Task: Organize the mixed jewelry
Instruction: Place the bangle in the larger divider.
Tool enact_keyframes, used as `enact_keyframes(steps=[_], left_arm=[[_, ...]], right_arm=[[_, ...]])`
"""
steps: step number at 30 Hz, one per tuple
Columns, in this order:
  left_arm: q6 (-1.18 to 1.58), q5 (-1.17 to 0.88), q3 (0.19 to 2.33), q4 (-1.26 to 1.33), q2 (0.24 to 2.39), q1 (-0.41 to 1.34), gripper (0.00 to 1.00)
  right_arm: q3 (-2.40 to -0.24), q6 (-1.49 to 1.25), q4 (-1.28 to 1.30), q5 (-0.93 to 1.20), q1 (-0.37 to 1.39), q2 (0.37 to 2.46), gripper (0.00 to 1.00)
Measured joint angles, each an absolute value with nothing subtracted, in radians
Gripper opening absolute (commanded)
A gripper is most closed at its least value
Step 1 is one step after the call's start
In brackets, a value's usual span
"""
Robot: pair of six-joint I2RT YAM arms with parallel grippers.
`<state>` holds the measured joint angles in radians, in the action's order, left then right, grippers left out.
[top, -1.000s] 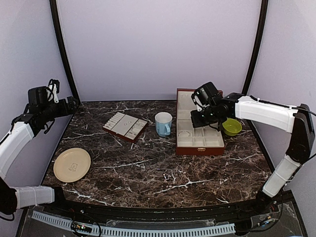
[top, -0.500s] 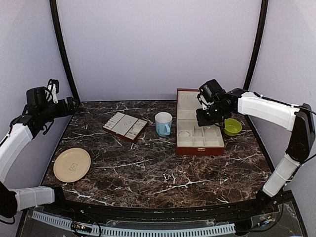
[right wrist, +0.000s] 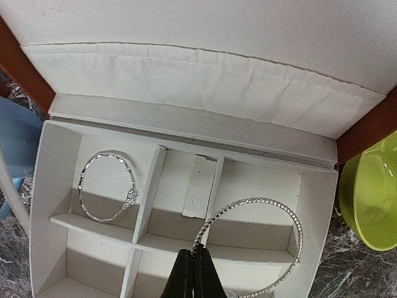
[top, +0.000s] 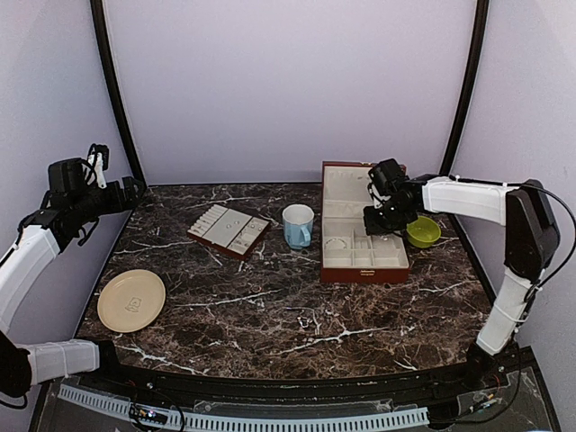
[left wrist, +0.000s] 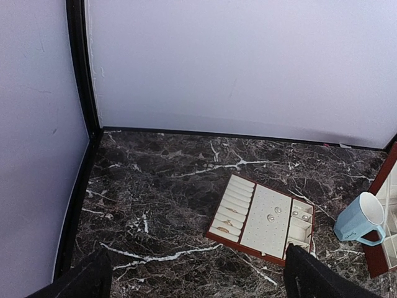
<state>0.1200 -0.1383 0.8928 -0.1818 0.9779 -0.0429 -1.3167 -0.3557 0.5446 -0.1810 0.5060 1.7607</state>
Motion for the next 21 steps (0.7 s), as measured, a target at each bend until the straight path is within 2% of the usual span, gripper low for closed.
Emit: enact_keyframes(steps=[21], left_arm=[[0.12,-0.137,0.888,-0.182,0.978,-0.043,0.99]], right_arm=[[-1.248,-0.344,0.344,-0.177,0.439,1.914,0.0]])
